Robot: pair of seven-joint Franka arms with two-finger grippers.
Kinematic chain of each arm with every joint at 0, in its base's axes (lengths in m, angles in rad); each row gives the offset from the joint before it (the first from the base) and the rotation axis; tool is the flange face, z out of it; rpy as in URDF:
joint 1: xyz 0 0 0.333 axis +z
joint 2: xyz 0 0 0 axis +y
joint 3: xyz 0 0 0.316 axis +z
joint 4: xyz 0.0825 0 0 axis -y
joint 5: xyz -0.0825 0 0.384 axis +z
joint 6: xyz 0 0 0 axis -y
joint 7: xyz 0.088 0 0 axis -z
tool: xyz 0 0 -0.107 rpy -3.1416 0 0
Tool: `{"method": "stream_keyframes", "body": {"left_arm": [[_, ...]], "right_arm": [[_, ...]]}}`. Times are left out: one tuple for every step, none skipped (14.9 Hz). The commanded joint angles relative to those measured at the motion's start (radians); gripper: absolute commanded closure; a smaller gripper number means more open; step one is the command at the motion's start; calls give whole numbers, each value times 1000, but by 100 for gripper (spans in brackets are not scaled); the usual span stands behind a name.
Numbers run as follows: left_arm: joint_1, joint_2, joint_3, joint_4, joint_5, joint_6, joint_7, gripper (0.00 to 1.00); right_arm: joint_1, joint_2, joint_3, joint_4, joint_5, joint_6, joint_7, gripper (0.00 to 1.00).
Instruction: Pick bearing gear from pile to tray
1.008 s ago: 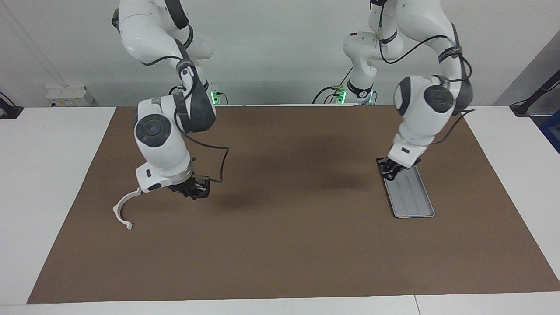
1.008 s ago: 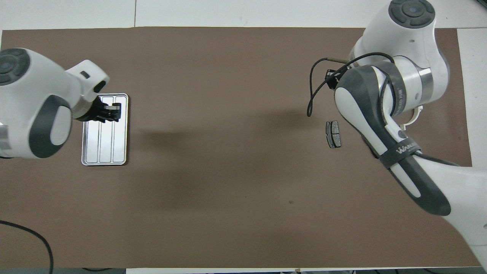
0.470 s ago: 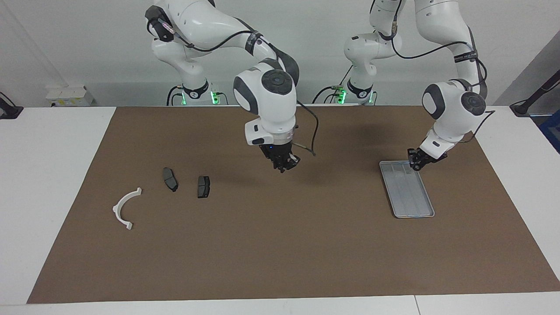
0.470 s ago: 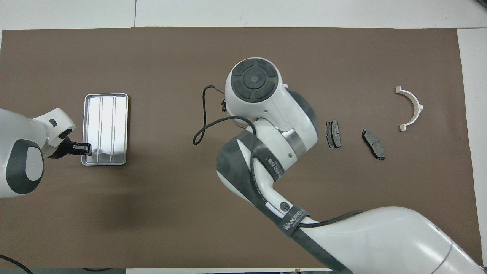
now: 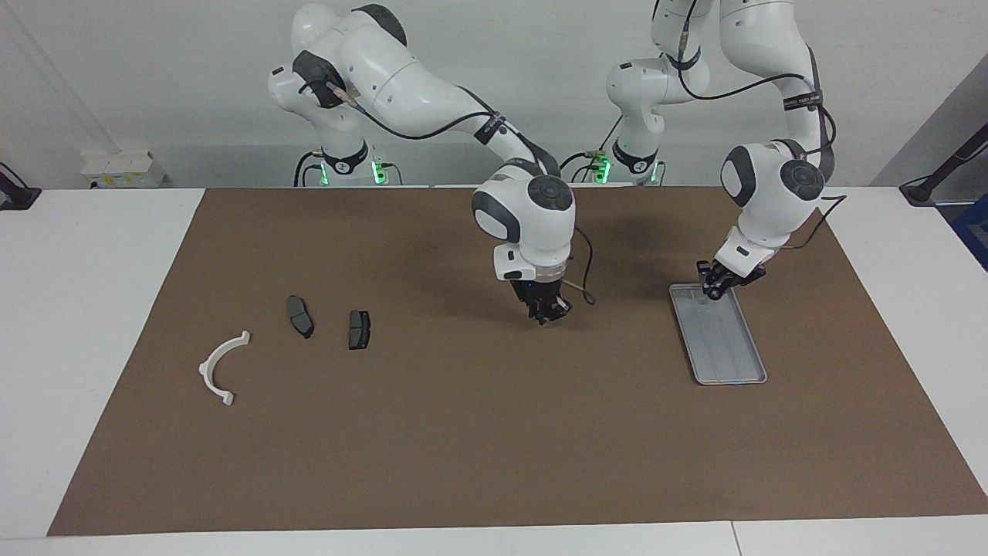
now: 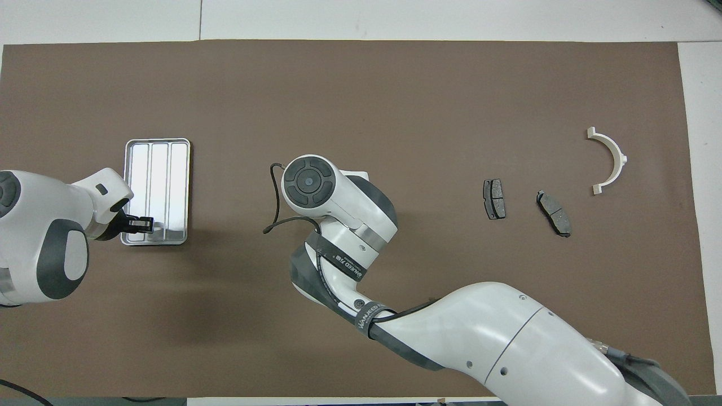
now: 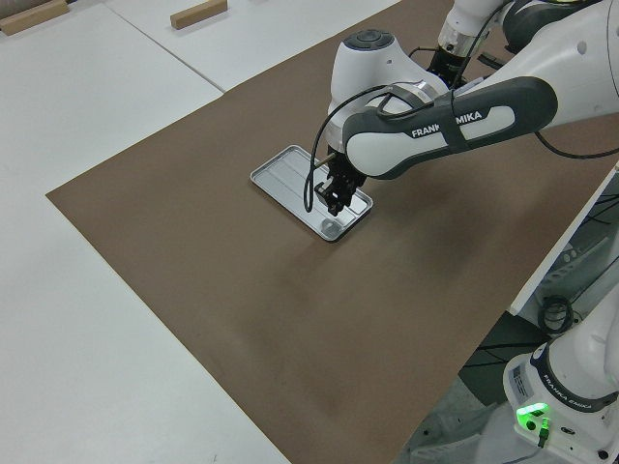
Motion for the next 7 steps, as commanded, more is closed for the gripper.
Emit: {"method": "stream_keyframes", "body": {"left_arm": [[-8,-11,9,-41,6,58,-21,100],[-8,1,9,-43,6,70,-21,100],[-11,6,9,-49,6,85,-21,100],[-20,8,9,-55,6,102,-29,100],[-28,21,9,-55,6,124,-53,100],[-48,29,9,-55,6,139,-73,100],[-58,40,9,-55,6,150,-88,100]], "right_arm": [[-12,-16,4,-49,-48,36,30,100],[-12,-16,4,-46,-48,33,30,100],[-17,-14,4,-45,-50,34,30,100],[-18,-12,4,-40,-50,30,29,100],[-21,-12,4,-40,-47,28,30,94],[-21,-12,2,-36,-48,12,30,2],[-23,-12,4,-27,-44,-33,26,0]]}}
